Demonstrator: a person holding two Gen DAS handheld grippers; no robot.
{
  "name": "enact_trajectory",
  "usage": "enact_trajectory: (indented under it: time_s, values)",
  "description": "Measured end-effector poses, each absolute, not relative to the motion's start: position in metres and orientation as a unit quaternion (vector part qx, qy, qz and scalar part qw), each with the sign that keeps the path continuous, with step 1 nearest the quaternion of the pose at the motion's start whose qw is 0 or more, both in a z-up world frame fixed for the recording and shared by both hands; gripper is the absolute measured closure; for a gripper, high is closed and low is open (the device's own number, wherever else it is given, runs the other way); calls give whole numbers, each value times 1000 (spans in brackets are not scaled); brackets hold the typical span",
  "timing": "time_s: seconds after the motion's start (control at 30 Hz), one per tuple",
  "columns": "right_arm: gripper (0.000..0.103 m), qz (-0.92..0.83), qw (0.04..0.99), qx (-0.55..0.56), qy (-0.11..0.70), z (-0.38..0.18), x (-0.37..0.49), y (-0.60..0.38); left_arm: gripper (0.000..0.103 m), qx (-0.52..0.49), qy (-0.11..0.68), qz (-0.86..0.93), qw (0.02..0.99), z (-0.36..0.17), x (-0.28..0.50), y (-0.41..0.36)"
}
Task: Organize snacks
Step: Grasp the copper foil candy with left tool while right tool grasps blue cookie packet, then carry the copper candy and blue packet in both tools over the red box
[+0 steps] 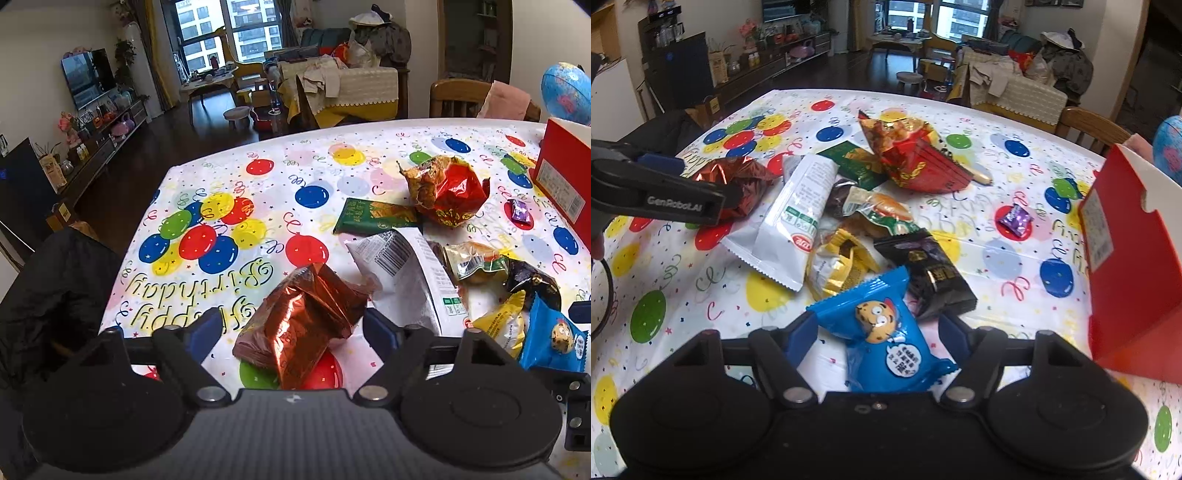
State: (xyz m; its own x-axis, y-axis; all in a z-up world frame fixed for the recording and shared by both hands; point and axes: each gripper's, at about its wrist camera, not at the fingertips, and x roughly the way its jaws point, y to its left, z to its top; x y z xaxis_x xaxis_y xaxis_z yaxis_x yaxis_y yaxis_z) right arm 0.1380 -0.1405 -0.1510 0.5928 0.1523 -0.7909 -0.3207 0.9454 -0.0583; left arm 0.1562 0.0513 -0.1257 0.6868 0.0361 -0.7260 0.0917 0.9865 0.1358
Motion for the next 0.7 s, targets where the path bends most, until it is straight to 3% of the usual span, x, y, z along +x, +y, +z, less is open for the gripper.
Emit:
enact_trajectory:
  time_s: [0.07,0.2,0.3,0.37,0.5,0.7]
  values:
    - [40,139,885,-98,433,-152,139,-139,36,78,396,-18,915,-128,157,51]
    - [49,139,886,-98,431,-151,138,-138,42,81,392,-20,916,-128,158,48]
    - [58,134,888,-97,430,-150,138,-140,56,76,391,-27,917,-127,159,48]
    - [67,133,889,-95,428,-150,136,-141,57,74,391,-24,917,-127,158,48]
    - [74,129,890,-88,429,-148,134,-142,61,71,391,-21,917,-126,155,49]
    - [75,123,892,-76,428,-142,123,-143,61,59,387,-18,920,-117,141,51]
